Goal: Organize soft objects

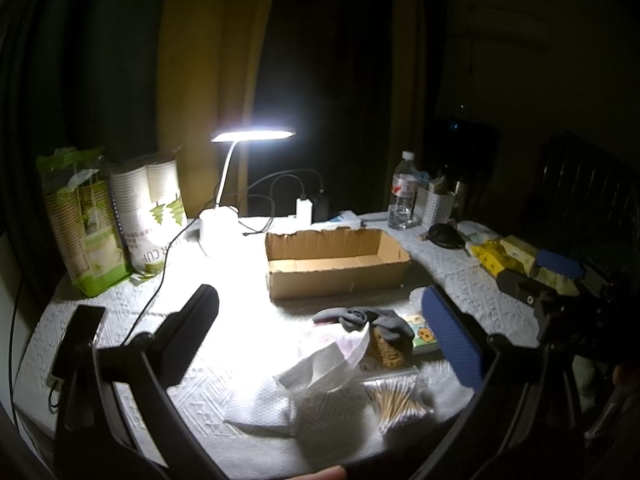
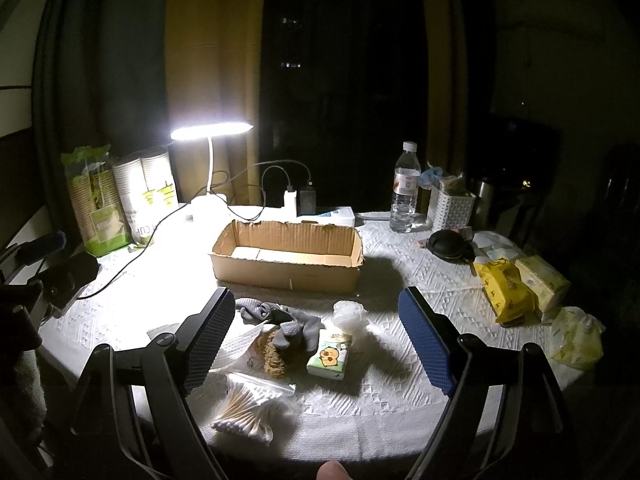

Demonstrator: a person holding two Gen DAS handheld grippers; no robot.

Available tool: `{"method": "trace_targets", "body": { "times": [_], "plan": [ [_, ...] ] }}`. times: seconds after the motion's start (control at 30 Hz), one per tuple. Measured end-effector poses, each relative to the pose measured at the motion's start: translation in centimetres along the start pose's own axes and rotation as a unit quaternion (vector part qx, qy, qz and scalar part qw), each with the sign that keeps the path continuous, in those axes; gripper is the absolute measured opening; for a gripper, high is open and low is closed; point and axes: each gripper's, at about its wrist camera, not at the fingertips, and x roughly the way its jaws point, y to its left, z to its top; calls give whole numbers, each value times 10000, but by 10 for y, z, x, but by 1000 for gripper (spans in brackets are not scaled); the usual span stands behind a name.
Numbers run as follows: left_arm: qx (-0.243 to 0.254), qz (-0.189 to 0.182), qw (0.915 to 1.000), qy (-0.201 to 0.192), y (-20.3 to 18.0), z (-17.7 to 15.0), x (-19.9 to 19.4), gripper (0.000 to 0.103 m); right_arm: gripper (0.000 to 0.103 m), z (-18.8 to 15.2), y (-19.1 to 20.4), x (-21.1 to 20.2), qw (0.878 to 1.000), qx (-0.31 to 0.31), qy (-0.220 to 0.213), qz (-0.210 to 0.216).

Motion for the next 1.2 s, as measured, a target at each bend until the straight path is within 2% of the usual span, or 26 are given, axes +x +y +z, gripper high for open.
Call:
{"method": "trace_targets", "body": {
  "times": [1.2],
  "plan": [
    [14, -5, 10000, -1, -1, 0, 0, 102, 86, -2, 3, 1, 10000, 17, 21, 53]
  ]
}}
